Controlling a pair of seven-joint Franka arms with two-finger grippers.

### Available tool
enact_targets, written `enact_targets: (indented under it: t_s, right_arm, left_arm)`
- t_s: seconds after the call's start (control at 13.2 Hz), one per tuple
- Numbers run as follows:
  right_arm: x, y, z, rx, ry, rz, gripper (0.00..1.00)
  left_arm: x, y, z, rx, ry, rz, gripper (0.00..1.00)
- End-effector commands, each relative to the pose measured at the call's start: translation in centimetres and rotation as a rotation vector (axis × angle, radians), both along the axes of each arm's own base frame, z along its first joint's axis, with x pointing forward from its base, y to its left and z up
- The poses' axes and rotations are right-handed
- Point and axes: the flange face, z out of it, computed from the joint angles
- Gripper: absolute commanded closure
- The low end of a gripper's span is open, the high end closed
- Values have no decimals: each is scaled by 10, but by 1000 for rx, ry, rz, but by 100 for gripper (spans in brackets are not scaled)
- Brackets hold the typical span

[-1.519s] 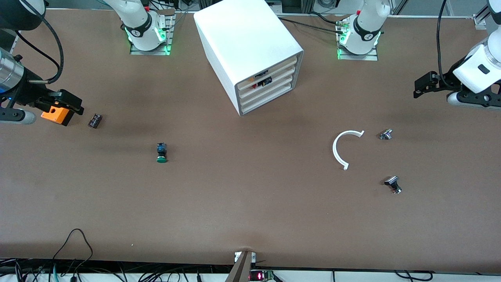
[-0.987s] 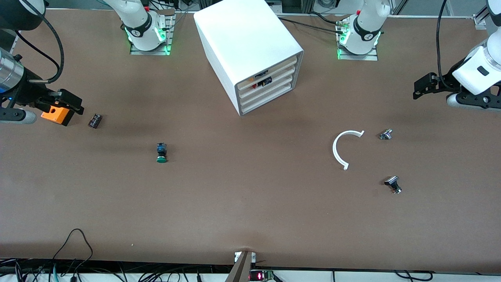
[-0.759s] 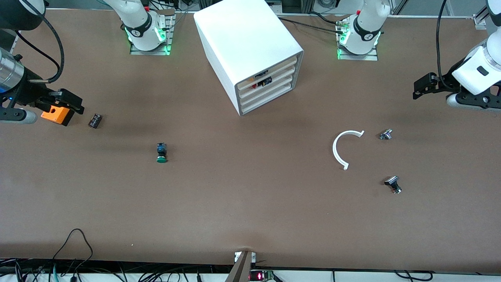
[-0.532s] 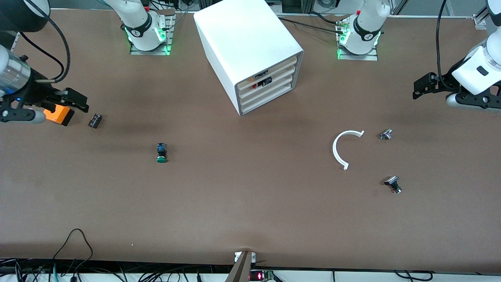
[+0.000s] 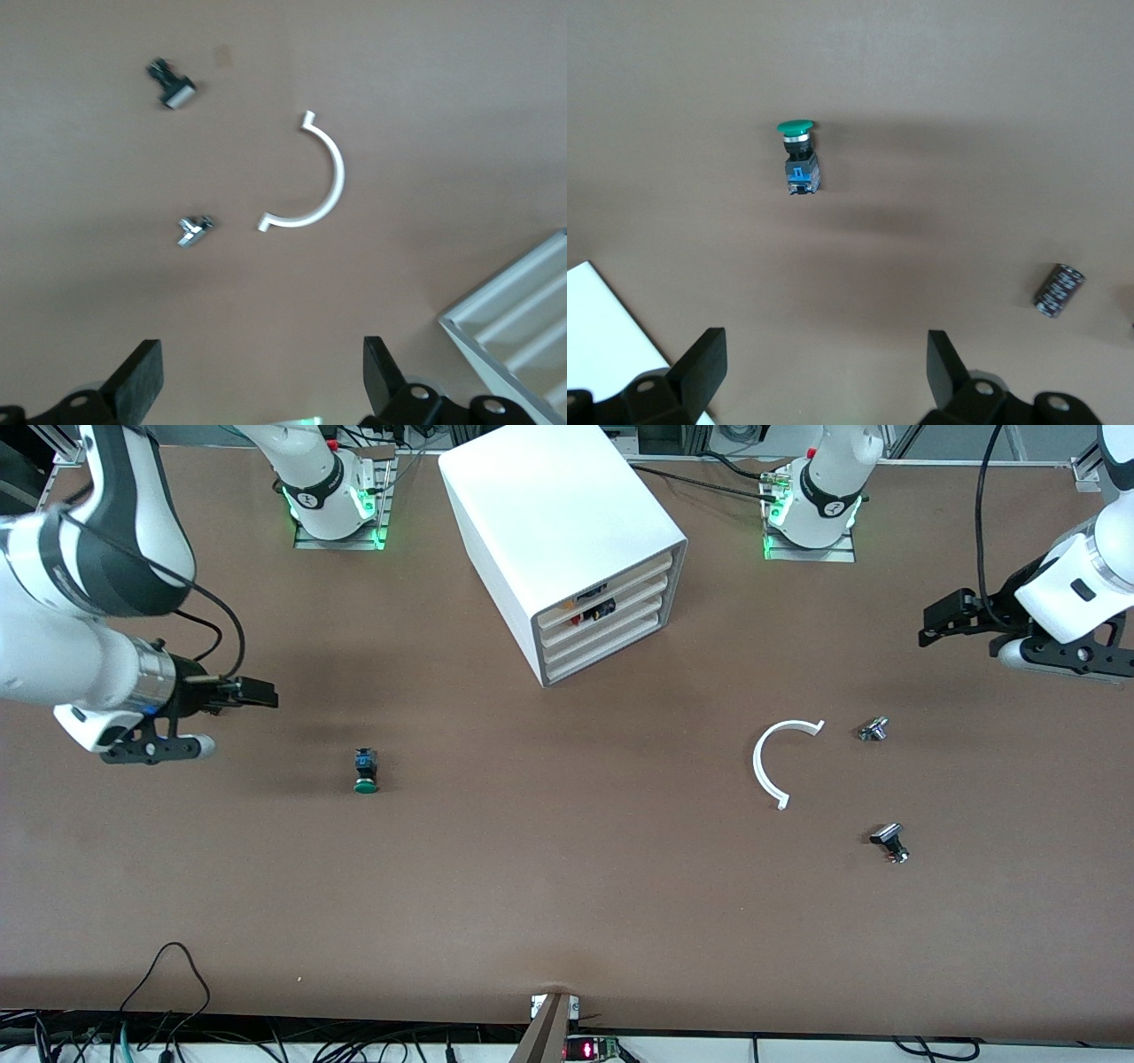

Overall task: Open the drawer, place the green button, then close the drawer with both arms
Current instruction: 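Reach the right gripper to the green button while the left gripper nears the drawer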

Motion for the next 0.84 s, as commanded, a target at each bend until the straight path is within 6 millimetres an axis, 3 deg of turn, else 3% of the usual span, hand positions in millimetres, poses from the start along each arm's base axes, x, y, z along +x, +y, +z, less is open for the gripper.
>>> enact_targets:
  t_s: [0.0, 0.3, 0.53, 0.76]
  right_arm:
    - [2, 9, -29, 25, -13, 16, 0]
    - [-6, 33, -83, 18, -67, 46, 0]
    - [-1, 49, -129, 18, -81, 64, 0]
    - [-5, 56, -174, 16, -107, 78, 0]
  left_arm:
    - [-5, -7, 1, -72, 83, -2, 1]
    - [-19, -34, -9, -184, 213, -58, 1]
    - [-31, -58, -25, -225, 301, -255, 1]
    - [-23, -68, -69, -290, 360, -405, 1]
